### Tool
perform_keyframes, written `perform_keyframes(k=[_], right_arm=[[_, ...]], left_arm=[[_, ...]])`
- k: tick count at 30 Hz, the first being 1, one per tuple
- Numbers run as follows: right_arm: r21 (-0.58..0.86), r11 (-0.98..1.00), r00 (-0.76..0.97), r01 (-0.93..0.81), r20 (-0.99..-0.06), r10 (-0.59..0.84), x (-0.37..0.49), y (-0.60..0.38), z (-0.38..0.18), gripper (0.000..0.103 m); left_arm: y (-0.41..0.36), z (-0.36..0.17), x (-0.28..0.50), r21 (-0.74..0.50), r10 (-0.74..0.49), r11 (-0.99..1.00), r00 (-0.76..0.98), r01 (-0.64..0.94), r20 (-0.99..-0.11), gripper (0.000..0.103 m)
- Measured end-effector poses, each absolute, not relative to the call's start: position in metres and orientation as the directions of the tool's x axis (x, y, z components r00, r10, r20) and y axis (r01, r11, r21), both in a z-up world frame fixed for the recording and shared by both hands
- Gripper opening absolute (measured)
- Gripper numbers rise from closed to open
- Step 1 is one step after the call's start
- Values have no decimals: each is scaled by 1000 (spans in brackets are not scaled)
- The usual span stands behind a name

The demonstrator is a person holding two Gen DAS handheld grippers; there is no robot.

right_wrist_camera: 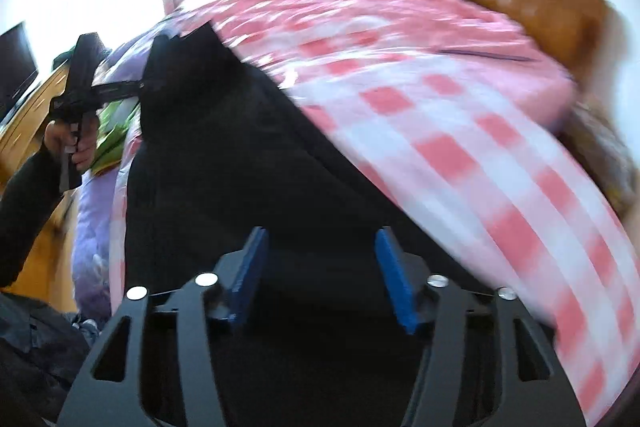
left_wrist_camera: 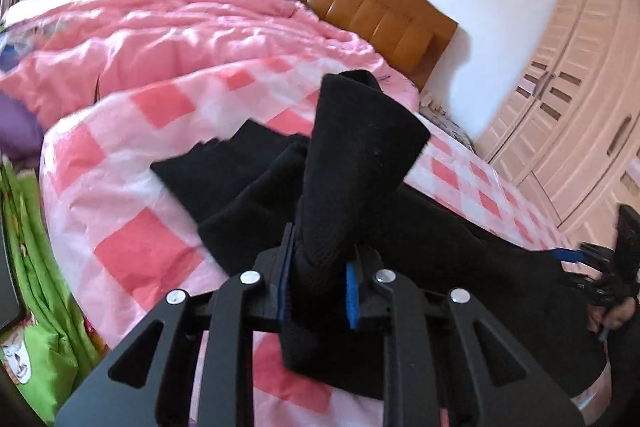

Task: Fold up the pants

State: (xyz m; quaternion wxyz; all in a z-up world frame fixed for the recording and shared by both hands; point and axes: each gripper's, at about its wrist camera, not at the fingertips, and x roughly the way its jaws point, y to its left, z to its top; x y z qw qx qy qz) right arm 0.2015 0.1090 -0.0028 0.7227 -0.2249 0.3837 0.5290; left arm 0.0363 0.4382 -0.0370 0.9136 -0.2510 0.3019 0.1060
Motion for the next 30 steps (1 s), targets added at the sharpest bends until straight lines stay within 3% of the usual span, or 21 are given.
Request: perform_keyframes(k=[10, 12, 13, 15, 16, 17, 20, 27, 30], right_arm=[[84, 155, 10, -984, -851, 525, 221, 173, -35, 40], [72, 133, 9, -988, -851, 525, 219, 173, -36, 40], [68, 126, 9, -990, -850, 527, 220, 173, -36, 40], [86, 124, -6, -989, -845, 534, 220, 172, -37, 35], [106, 117, -27, -987, -844, 536, 219, 172, -38, 23], [85, 116, -8, -990, -837, 548, 215, 170, -37, 19], [5, 129, 69, -992, -822, 566, 200, 164, -31, 11], [-94, 195, 198, -976, -751, 630, 196, 152, 16, 11], [-100, 243, 230, -965, -770, 595, 214, 156, 6, 11]], left_arm=[[490, -60, 38, -585, -71, 734, 818, -344, -571, 38], [495, -66, 39, -611, -96, 715, 817, -341, -568, 48], [499, -68, 39, -631, -109, 699, 822, -336, -559, 49], [502, -70, 40, -651, -124, 686, 829, -325, -545, 43], [501, -69, 40, -633, -105, 699, 828, -333, -551, 35], [497, -67, 39, -614, -92, 716, 828, -331, -553, 23], [488, -54, 38, -552, -43, 767, 832, -327, -553, 21], [468, 9, 40, -506, 2, 829, 906, -237, -423, 20], [469, 7, 55, -489, 15, 836, 900, -250, -435, 20]])
